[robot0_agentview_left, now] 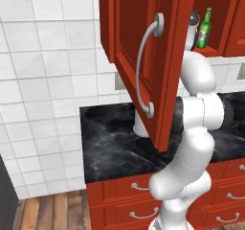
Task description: Get the candle and the beer from the cabinet and move them to the dining counter.
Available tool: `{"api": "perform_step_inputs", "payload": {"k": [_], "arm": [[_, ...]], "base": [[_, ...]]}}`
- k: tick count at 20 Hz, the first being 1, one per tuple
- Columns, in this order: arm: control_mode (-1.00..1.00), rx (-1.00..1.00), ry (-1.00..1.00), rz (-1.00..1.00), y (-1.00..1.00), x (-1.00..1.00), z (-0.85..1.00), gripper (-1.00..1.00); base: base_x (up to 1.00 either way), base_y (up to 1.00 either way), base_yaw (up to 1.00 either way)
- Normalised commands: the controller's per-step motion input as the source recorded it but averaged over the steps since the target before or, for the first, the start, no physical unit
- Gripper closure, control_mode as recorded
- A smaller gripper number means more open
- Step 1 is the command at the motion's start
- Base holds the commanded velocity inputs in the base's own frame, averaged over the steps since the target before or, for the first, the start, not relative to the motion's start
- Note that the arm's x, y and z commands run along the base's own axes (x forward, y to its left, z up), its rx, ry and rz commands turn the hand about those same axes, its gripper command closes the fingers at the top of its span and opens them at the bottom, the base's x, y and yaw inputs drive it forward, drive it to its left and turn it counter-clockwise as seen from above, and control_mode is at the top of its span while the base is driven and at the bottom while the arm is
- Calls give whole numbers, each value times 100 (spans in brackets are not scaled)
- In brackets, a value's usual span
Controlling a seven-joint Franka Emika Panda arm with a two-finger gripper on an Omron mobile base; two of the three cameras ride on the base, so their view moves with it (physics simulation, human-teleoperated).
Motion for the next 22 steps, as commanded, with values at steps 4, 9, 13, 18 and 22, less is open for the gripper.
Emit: {"api": "perform_step_inputs", "payload": {"k": [4, 9, 13, 18, 22], "arm": [[-100, 0, 0, 0, -1, 10, 0, -100], [-100, 0, 0, 0, -1, 11, -4, -100], [-100, 0, 0, 0, -1, 10, -5, -100], [-100, 0, 0, 0, 0, 7, -6, 100], [-100, 0, 0, 0, -4, 2, -5, 100]], "base": [[0, 0, 0], [0, 0, 0], [0, 0, 0], [0, 0, 0], [0, 0, 0]]}}
